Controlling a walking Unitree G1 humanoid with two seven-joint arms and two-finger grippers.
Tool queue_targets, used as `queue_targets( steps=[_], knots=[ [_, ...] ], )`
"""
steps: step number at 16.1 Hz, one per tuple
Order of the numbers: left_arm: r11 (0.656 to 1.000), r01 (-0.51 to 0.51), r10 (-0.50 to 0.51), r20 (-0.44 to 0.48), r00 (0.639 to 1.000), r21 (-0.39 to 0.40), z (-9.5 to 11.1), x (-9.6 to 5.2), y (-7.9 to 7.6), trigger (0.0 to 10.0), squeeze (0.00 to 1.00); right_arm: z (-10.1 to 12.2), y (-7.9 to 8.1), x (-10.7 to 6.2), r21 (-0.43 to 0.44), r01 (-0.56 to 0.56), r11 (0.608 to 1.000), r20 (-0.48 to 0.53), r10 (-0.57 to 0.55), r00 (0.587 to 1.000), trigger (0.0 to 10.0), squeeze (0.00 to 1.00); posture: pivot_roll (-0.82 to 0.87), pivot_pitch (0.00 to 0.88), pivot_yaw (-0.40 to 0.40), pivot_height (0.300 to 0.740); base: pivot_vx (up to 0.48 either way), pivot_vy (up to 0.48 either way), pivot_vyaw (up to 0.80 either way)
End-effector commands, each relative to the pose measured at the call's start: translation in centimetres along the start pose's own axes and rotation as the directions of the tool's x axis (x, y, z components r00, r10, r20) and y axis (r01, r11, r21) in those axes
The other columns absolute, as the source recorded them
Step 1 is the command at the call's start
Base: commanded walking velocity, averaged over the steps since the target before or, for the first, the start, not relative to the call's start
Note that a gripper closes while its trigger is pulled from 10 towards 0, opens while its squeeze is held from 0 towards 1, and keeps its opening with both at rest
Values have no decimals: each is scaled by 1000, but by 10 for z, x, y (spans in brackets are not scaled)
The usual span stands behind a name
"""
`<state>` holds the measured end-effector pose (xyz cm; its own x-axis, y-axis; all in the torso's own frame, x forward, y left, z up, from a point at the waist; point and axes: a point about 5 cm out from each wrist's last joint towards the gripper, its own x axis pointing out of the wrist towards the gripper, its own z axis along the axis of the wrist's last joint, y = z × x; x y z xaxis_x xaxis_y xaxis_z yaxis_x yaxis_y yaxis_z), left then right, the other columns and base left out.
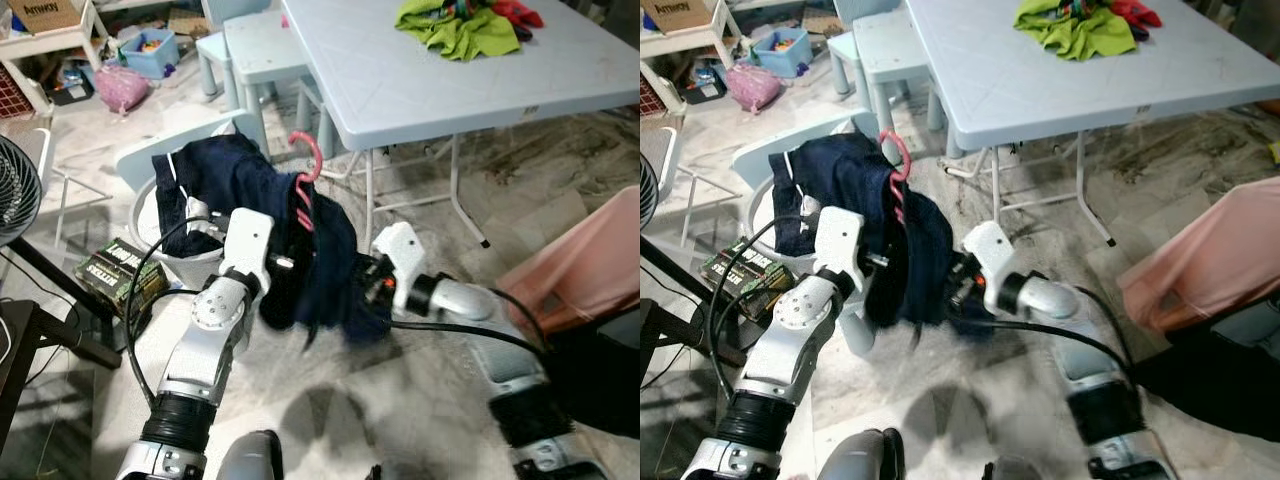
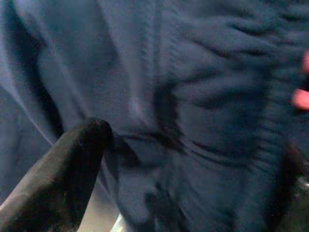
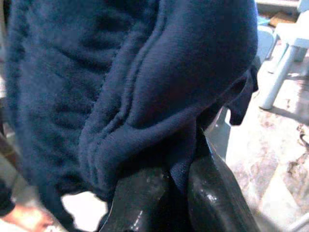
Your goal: Hang hanger
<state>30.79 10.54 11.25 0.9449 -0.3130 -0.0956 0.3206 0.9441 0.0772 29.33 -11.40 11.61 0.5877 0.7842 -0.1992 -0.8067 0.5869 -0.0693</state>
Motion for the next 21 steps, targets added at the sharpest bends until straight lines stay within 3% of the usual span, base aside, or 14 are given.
queue_targets(
  steps=[1, 3, 6, 8, 10, 11, 14, 16, 18, 20, 21],
  knots=[
    [1000, -11, 11, 4, 1000, 24, 1, 2, 1, 10000, 0, 11, 7, 0, -22, -62, 998, 36, 63, 997, 10000, 0, -26, 96, 25, 740, 0, 0, 0],
    [998, -38, 38, 4, 999, 47, 0, 1, 4, 10000, 0, 8, 10, -9, -47, -124, 991, -12, 123, 992, 10000, 0, -26, 96, 25, 740, 0, 0, 0],
    [990, -112, 112, 2, 994, 84, -1, 0, 24, 10000, 0, -5, -3, -32, -74, -131, 989, -118, 122, 986, 10000, 0, -26, 96, 25, 740, 0, 0, 0],
    [982, -157, 159, -5, 987, 104, -3, -3, 40, 10000, 0, -14, -18, -61, -81, -129, 988, -207, 110, 972, 10000, 0, -20, 97, 26, 740, 0, 0, 0],
    [979, -171, 173, -6, 985, 113, -3, -3, 46, 10000, 0, -20, -29, -79, -87, -111, 990, -265, 84, 961, 10000, 0, -25, 97, 27, 740, 0, 0, 0],
    [975, -182, 184, -5, 983, 124, -3, -3, 50, 10000, 0, -25, -36, -96, -91, -105, 990, -316, 71, 946, 10000, 0, -29, 97, 30, 740, 0, 0, 0],
    [970, -200, 202, -4, 979, 139, -4, -4, 57, 10000, 0, -27, -42, -130, -70, -141, 988, -383, 104, 918, 10000, 0, -33, 94, 30, 740, 0, 0, 0],
    [965, -220, 224, -14, 974, 139, -6, -6, 66, 10000, 0, -15, -41, -164, 6, -202, 979, -385, 189, 903, 10000, 0, -46, 93, 32, 740, 0, 0, 0],
    [965, -229, 233, -21, 972, 130, -7, -6, 69, 10000, 0, -9, -40, -180, 31, -240, 970, -396, 233, 888, 10000, 0, -51, 92, 34, 740, 0, 0, 0],
    [968, -223, 227, -26, 973, 117, -8, -5, 69, 10000, 0, 2, -47, -193, 41, -202, 979, -353, 203, 913, 10000, 0, -62, 89, 37, 740, 0, 0, 0],
    [974, -212, 216, -48, 975, 84, -12, -3, 65, 10000, 0, 18, -49, -190, 53, -188, 981, -255, 196, 947, 10000, 0, -65, 87, 37, 740, 0, 0, 0]
  ],
)
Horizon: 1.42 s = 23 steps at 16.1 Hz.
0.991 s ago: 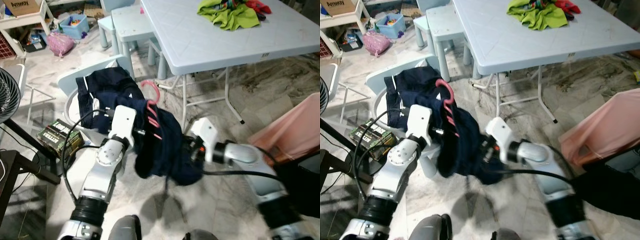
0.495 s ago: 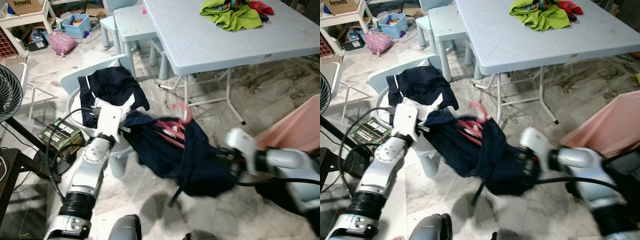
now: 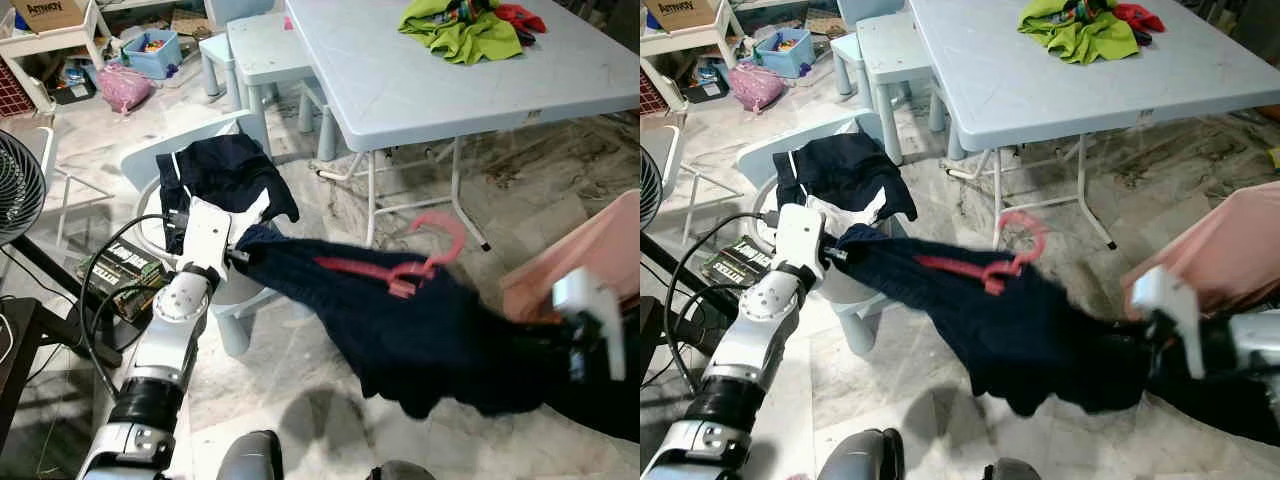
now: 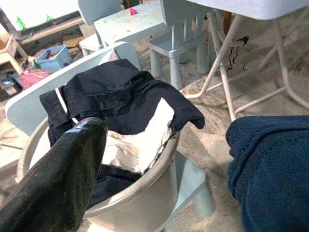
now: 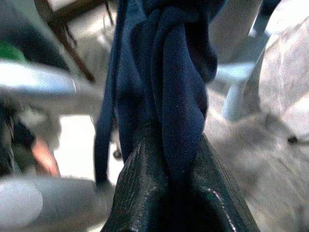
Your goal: Hang hanger
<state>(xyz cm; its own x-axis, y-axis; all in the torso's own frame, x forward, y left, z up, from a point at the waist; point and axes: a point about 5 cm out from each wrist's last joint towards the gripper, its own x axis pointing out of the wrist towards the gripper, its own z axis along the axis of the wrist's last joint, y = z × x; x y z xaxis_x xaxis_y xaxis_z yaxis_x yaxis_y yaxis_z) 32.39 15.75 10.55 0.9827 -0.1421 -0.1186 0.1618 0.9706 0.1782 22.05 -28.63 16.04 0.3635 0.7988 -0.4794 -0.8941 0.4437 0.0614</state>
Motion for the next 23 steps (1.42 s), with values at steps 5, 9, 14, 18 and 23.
queue_targets(
  steps=[5, 9, 14, 18, 23],
  knots=[
    [999, 15, -18, -81, 997, -47, -12, 0, -1, 10000, 0, 53, 6, -1, -49, -79, 996, 263, 89, 961, 10000, 0, -55, 83, 41, 740, 0, 0, 0],
    [997, 2, -9, -102, 995, -72, -15, -1, 3, 10000, 0, 60, 6, 4, -61, -80, 995, 247, 92, 965, 10000, 0, -55, 79, 35, 740, 0, 0, 0],
    [959, 252, -257, -21, 966, -130, -3, -7, -54, 10000, 1000, 85, -29, 59, -58, 334, 941, 422, -281, 862, 10000, 0, -44, 71, 36, 740, 0, 0, 0],
    [829, 554, -557, 36, 830, 79, 4, -30, -87, 10000, 1000, 89, -43, 85, -136, 514, 847, 371, -437, 819, 10000, 0, -38, 67, 35, 740, 0, 0, 0],
    [683, 649, -697, 37, 716, 335, 12, -46, -85, 10000, 1000, 58, -54, 79, -495, 459, 738, 156, -444, 882, 10000, 0, -34, 66, 38, 740, 0, 0, 0]
  ],
)
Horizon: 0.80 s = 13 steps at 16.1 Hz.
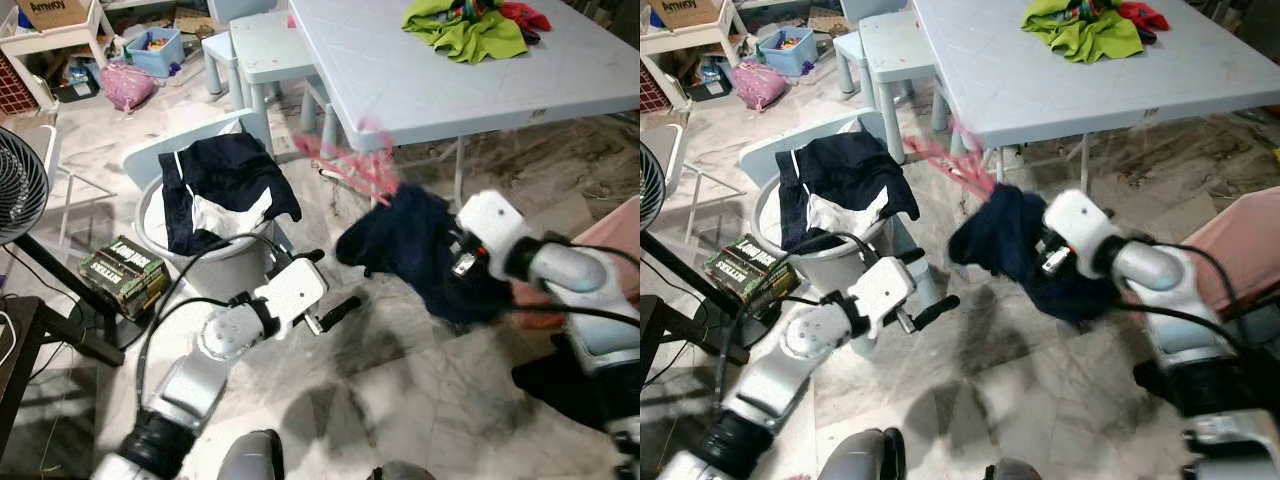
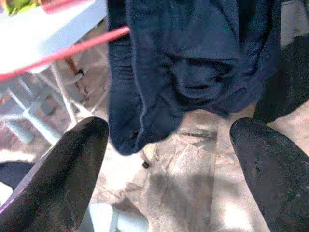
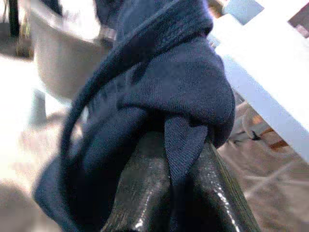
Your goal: Hang hanger
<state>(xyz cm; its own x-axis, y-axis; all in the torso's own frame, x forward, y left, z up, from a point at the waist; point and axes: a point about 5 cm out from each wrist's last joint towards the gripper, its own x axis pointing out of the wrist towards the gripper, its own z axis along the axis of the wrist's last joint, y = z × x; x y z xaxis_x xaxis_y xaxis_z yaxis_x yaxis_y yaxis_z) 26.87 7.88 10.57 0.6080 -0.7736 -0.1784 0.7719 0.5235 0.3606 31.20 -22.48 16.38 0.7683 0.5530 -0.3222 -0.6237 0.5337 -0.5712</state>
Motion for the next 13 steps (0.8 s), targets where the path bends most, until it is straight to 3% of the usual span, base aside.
queue_targets(
  steps=[1, 3, 4, 8, 13],
  knots=[
    [999, 30, -30, 14, 999, 23, 2, -5, -1, 10000, 1000, 1, -5, -4, -85, -39, 996, -4, 39, 999, 10000, 0, -35, 67, 39, 740, 0, 0, 0],
    [998, 60, -60, 12, 998, 29, -4, -16, 0, 10000, 1000, -7, -6, -14, -137, -213, 967, -48, 208, 977, 10000, 0, -34, 69, 40, 740, 0, 0, 0],
    [996, 72, -73, 0, 997, 49, -9, -22, 2, 10000, 1000, -9, -4, -17, -109, -322, 940, -57, 318, 946, 10000, 0, -34, 69, 40, 740, 0, 0, 0],
    [997, 53, -52, -6, 999, 49, -13, -30, 6, 10000, 1000, -13, -1, -21, -78, -473, 878, -67, 469, 881, 10000, 0, -27, 74, 35, 740, 0, 0, 0],
    [996, 85, -85, 14, 996, 28, -13, -27, 2, 10000, 1000, -10, 2, -29, -72, -604, 794, -56, 601, 797, 10000, 0, -33, 74, 39, 740, 0, 0, 0]
  ],
)
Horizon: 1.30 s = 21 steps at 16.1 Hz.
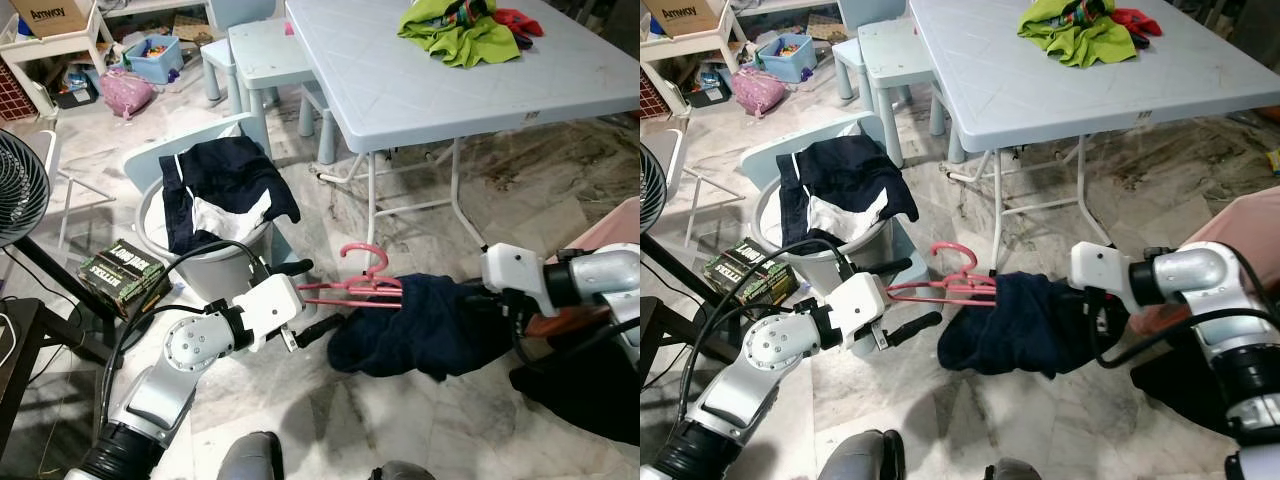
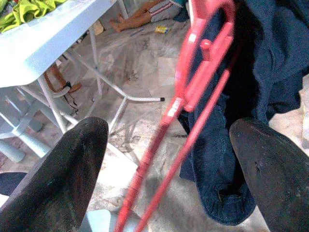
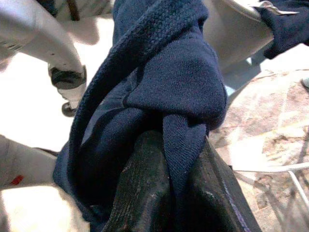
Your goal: Hang hanger
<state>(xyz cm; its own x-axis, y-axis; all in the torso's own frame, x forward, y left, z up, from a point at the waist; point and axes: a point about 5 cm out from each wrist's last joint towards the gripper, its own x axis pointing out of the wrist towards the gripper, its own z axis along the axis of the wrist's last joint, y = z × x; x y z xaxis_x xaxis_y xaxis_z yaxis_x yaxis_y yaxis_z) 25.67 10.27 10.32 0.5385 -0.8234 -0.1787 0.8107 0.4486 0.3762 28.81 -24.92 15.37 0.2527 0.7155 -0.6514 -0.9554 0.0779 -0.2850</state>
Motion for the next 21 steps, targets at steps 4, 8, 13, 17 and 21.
queue_targets(
  steps=[4, 8, 13, 17, 21],
  knots=[
    [998, 56, -57, -30, 998, -42, -8, 1, -3, 10000, 1000, 15, 0, -9, -61, -58, 996, 59, 62, 996, 10000, 0, -38, 76, 42, 740, 0, 0, 0],
    [975, 191, -198, -48, 979, -114, -15, 7, -6, 0, 0, 17, 7, -11, -56, -130, 990, 71, 134, 988, 10000, 0, -42, 76, 40, 740, 0, 0, 0],
    [943, 292, -304, -60, 951, -161, -17, 12, -14, 0, 0, 14, 13, -13, -50, -174, 984, 54, 176, 983, 10000, 0, -54, 76, 50, 740, 0, 0, 0],
    [924, 336, -351, -55, 935, -183, -17, 15, -18, 0, 0, 14, 14, -13, -53, -179, 982, 51, 182, 982, 10000, 0, -57, 78, 51, 740, 0, 0, 0],
    [932, 325, -339, -63, 939, -160, -16, 16, -12, 0, 0, 13, 17, -13, -53, -194, 980, 41, 196, 980, 10000, 0, -57, 79, 49, 740, 0, 0, 0]
  ],
)
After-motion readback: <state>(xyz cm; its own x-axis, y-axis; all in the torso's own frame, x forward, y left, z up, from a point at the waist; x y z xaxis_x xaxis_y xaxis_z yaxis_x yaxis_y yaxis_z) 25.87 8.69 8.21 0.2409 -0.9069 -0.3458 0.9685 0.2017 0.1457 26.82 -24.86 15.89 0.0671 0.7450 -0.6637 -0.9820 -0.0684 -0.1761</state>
